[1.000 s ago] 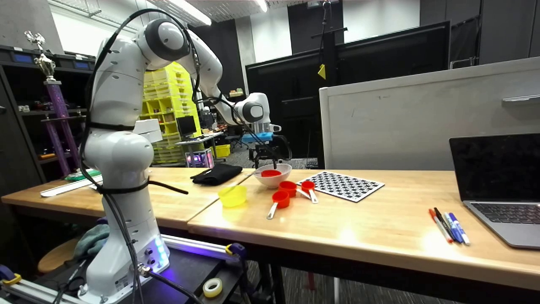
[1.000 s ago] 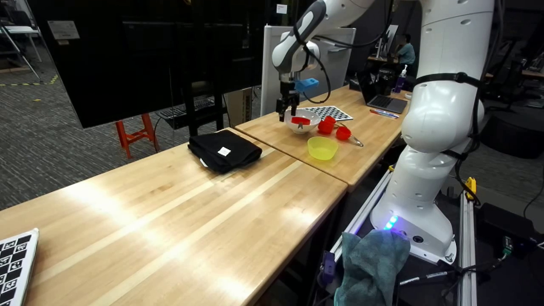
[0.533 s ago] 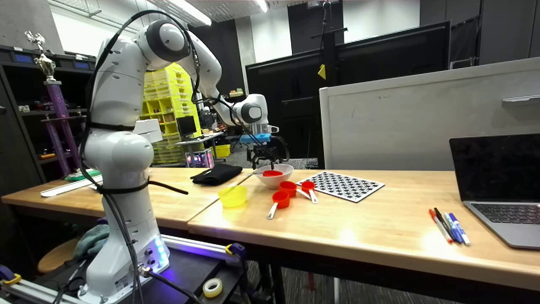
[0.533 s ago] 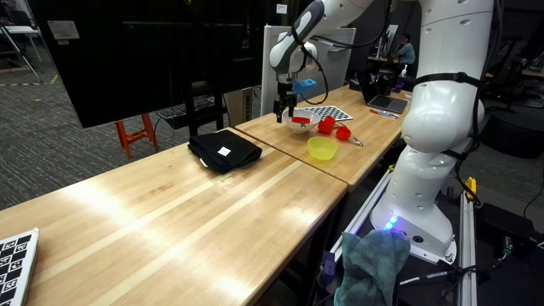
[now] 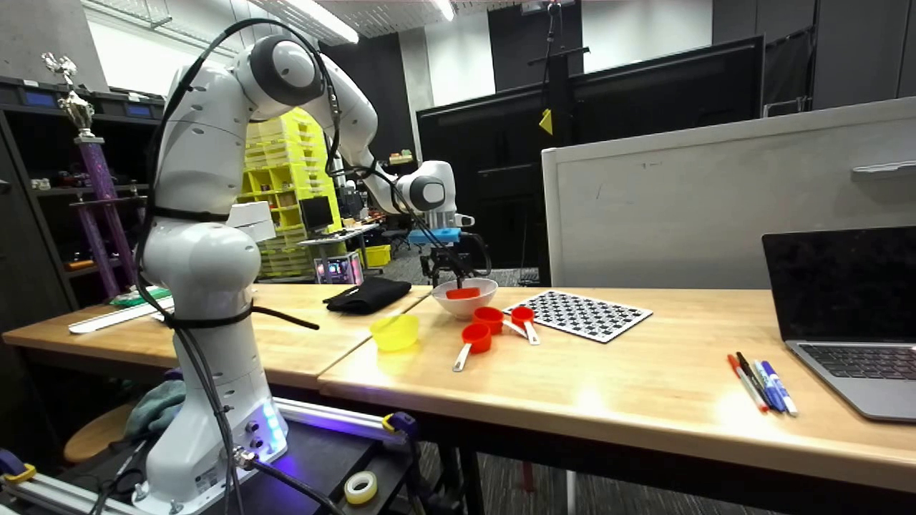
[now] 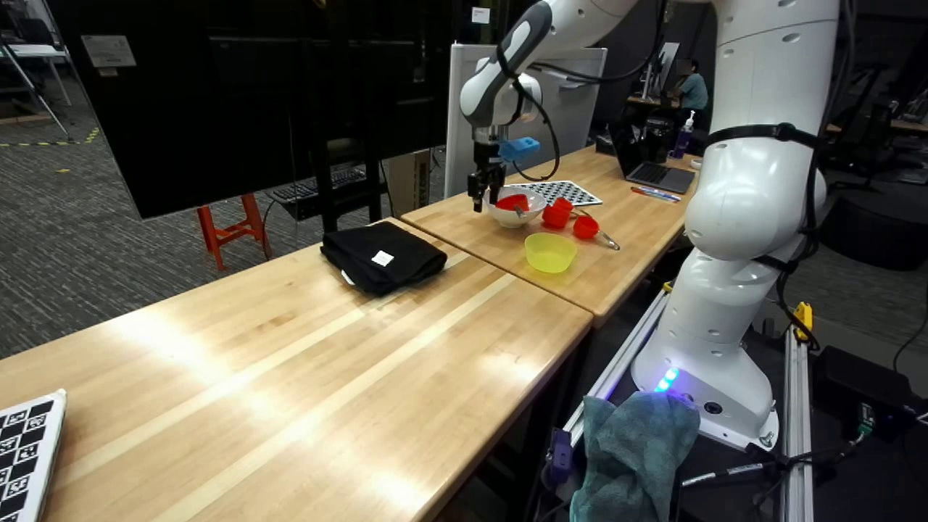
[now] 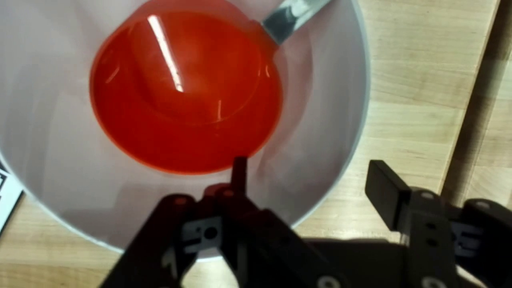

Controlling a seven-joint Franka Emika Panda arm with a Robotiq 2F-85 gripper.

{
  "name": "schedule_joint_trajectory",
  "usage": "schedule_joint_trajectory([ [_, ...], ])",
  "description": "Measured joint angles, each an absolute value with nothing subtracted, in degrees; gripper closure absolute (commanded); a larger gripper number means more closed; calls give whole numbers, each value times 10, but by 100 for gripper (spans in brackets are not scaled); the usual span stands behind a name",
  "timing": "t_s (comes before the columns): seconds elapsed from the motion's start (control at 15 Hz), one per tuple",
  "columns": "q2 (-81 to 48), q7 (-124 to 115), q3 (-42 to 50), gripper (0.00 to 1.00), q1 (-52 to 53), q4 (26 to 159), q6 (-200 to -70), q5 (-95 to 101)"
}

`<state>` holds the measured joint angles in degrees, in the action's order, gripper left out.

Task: Move the white bowl to the left.

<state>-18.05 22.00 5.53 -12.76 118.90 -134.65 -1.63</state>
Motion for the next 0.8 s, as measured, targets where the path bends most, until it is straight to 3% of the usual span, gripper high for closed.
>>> schedule_joint_trajectory([
  [0.4,-181,246,54,99,-130,1186,-1359,-37],
  [0.8,-180,258,53,97,-131,1178,-1371,-40],
])
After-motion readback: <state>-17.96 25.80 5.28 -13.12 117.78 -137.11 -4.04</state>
